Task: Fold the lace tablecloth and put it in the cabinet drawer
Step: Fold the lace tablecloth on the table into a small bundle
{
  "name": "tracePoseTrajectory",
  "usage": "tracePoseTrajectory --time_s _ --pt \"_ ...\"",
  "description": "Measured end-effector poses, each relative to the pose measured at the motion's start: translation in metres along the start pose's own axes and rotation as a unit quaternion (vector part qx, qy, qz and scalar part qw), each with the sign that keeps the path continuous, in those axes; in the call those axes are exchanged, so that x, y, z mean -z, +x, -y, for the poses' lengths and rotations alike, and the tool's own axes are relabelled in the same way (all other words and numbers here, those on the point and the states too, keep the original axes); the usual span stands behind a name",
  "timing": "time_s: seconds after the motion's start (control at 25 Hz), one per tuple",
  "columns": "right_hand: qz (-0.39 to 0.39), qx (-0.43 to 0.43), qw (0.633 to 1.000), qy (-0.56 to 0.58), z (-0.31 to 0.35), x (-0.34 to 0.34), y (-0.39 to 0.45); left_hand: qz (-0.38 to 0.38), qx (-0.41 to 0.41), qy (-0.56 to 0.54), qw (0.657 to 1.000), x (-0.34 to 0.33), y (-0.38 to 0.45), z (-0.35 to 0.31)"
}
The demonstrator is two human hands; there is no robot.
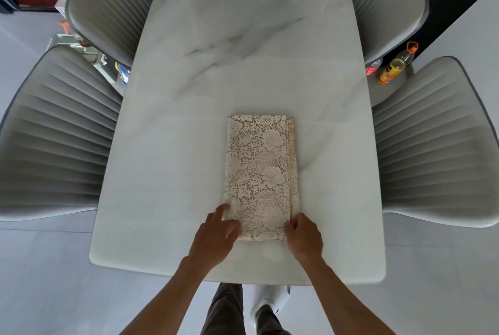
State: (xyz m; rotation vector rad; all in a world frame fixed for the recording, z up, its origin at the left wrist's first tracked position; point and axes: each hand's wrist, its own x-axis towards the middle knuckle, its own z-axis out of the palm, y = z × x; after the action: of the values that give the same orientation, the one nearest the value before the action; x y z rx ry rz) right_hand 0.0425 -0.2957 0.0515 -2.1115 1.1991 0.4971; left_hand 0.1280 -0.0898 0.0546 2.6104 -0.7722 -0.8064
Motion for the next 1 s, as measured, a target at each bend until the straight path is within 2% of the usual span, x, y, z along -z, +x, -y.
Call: tracePoseTrajectory --time_s 0.16,0.24,0.32,0.36,0.4,0.48,0.52,0.6,0.68,0.76,0.88,1.0 --pt "-0.047 0.035 0.997 -0.040 0.003 -0.003 -0.001 -0.077 -0.022 0.048 0.996 0.012 0.025 -0.002" --pt "-0.093 0.093 0.989 -0.067 0.009 0.000 0.008 -0.095 -0.008 0.052 0.994 0.027 0.045 0.000" --pt "-0.092 0.170 0.977 -0.086 0.013 0.011 0.021 -0.097 0.000 0.056 0.994 0.042 0.060 0.009" --pt "-0.079 0.237 0.958 -0.143 0.010 0.016 0.030 -0.092 -0.040 0.101 0.990 0.043 0.064 0.017" --pt "-0.065 0.323 0.918 -0.223 0.004 0.022 0.038 -0.076 -0.105 0.164 0.978 0.042 0.065 0.026" --pt "-0.018 0.480 0.813 -0.330 -0.013 0.032 0.056 -0.006 -0.222 0.244 0.944 0.037 0.064 0.045" --pt "0.019 0.517 0.784 -0.343 -0.021 0.037 0.066 0.018 -0.255 0.248 0.934 0.034 0.067 0.053" --pt "0.089 0.544 0.755 -0.356 -0.031 0.048 0.088 0.032 -0.282 0.239 0.929 0.032 0.077 0.066" --pt "0.112 0.572 0.725 -0.368 -0.034 0.057 0.106 0.038 -0.289 0.252 0.923 0.029 0.082 0.072" --pt "0.114 0.586 0.717 -0.360 -0.036 0.056 0.113 0.037 -0.281 0.253 0.925 0.020 0.077 0.072" --pt "0.094 0.576 0.739 -0.336 -0.043 0.046 0.107 0.026 -0.269 0.222 0.937 0.009 0.068 0.064" --pt "0.066 0.583 0.750 -0.304 -0.041 0.040 0.103 0.060 -0.244 0.112 0.961 0.017 0.069 0.056"
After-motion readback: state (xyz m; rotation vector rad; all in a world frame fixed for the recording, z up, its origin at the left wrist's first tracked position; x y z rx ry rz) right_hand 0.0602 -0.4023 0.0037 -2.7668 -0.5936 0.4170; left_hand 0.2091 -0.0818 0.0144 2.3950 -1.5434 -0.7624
